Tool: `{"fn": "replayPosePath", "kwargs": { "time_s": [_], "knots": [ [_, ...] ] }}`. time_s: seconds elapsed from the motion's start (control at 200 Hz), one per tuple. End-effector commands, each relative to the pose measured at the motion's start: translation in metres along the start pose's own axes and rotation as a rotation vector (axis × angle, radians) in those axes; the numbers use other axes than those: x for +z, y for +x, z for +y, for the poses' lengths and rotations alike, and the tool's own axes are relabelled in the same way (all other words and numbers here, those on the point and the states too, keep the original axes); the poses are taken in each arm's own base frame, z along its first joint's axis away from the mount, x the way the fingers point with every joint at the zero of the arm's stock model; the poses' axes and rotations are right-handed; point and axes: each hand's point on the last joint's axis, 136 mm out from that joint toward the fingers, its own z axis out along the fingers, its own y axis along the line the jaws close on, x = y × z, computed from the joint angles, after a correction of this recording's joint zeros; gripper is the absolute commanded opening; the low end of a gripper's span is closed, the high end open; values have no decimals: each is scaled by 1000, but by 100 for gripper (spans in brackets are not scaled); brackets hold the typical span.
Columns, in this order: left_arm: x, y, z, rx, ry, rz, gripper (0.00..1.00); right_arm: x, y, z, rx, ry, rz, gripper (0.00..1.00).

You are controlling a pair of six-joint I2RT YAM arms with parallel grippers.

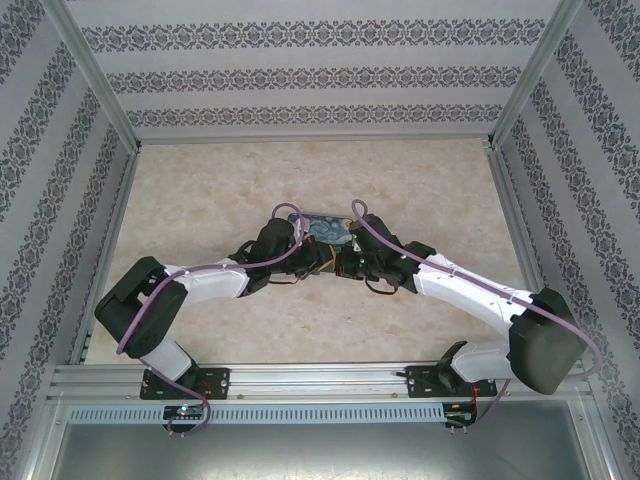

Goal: Unlock a padlock with a key

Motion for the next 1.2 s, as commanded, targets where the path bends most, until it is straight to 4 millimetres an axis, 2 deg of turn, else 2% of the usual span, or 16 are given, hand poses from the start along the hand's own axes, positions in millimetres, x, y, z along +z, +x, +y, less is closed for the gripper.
{"fn": "replayPosePath", "kwargs": {
  "time_s": [0.0,0.14,0.195,0.31,0.41,0.555,0.789,0.944,1.194],
  "knots": [
    [5,0,-18,39,50,-4,2,-4,-2,-1,21,-18,-17,0],
    [3,-4,-22,61,51,-17,0,-13,-6,-2,14,-29,-41,0],
    [0,-8,-28,91,56,-24,0,-20,-10,-6,25,-34,-63,16],
    [-12,-20,-46,183,64,-53,0,-38,-24,-10,58,-84,-127,42],
    [-25,-31,-70,271,106,-80,0,-54,-39,-10,87,-152,-184,54],
    [-44,-48,-104,388,172,-129,0,-75,-65,-4,118,-271,-274,56],
    [-65,-66,-151,544,262,-175,0,-114,-110,23,102,-542,-435,55],
    [-72,-70,-173,603,330,-203,0,-129,-124,45,66,-675,-476,54],
    [-79,-77,-191,601,440,-261,0,-144,-137,67,7,-801,-524,52]
  ]
}}
